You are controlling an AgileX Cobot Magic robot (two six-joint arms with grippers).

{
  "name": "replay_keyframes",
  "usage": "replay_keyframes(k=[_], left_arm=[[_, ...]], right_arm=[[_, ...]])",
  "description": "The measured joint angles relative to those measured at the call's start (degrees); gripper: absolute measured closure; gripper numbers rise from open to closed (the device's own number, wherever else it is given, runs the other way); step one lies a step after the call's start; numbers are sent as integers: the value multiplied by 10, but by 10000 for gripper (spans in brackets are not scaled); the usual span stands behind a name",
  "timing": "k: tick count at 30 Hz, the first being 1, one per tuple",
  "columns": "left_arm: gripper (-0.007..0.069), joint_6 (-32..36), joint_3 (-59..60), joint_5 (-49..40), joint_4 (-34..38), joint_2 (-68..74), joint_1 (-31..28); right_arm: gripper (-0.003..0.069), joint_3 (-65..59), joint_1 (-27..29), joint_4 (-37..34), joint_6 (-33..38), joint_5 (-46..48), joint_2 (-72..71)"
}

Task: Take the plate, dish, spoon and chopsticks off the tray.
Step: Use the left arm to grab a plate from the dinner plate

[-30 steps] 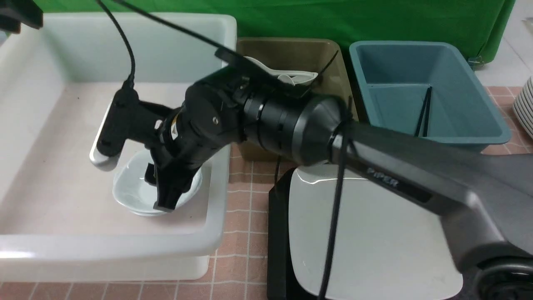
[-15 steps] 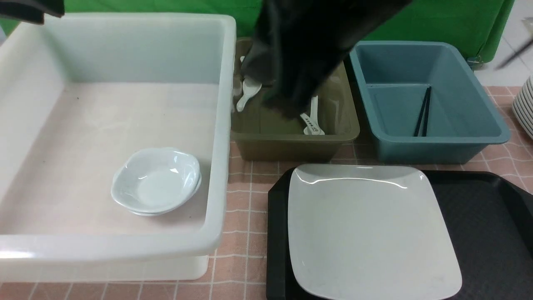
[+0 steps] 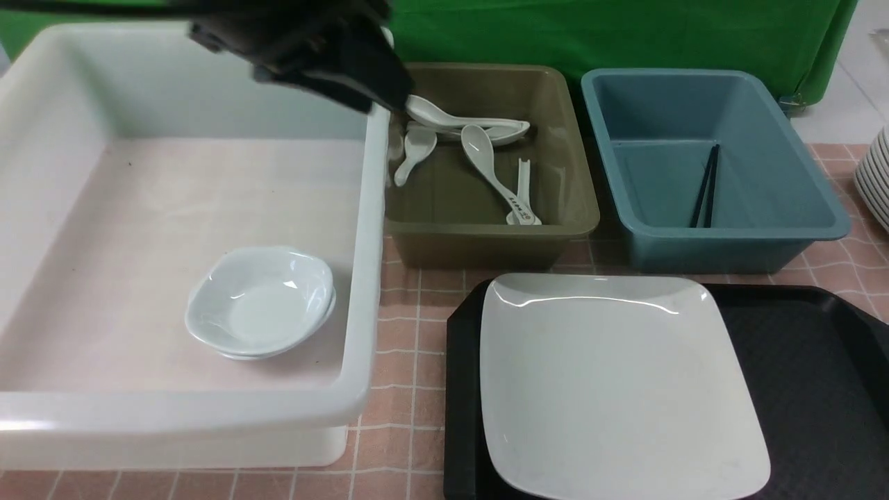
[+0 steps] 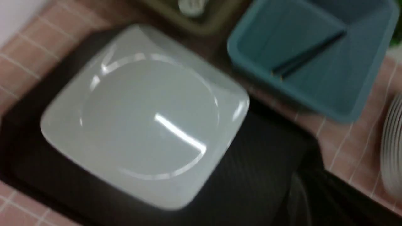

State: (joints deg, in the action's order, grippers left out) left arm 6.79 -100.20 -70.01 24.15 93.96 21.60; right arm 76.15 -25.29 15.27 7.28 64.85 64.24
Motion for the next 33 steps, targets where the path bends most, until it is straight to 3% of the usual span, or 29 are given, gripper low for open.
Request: replay_keyframes(k=[5, 12, 16, 21, 26, 29, 33], left_arm=[[407, -68, 0, 1, -78, 66, 103], [406, -109, 0, 1, -88, 124, 160], [403, -123, 0, 1, -88, 127, 163], [393, -128, 0, 1, -92, 127, 163], [388, -126, 0, 1, -95, 127, 163], [387, -120, 0, 1, -107, 127, 163], [387, -118, 0, 1, -124, 127, 163]], right_arm=[[629, -191, 68, -49, -27, -27, -65], [629, -380, 125, -96, -38, -147, -70], [629, -401, 168, -148, -14, -170, -44], [629, -390, 270, -310, 100, -191, 34], [629, -374, 346, -428, 184, -189, 119], [625, -353, 371, -478, 217, -195, 166], [544, -329, 377, -495, 228, -200, 209]])
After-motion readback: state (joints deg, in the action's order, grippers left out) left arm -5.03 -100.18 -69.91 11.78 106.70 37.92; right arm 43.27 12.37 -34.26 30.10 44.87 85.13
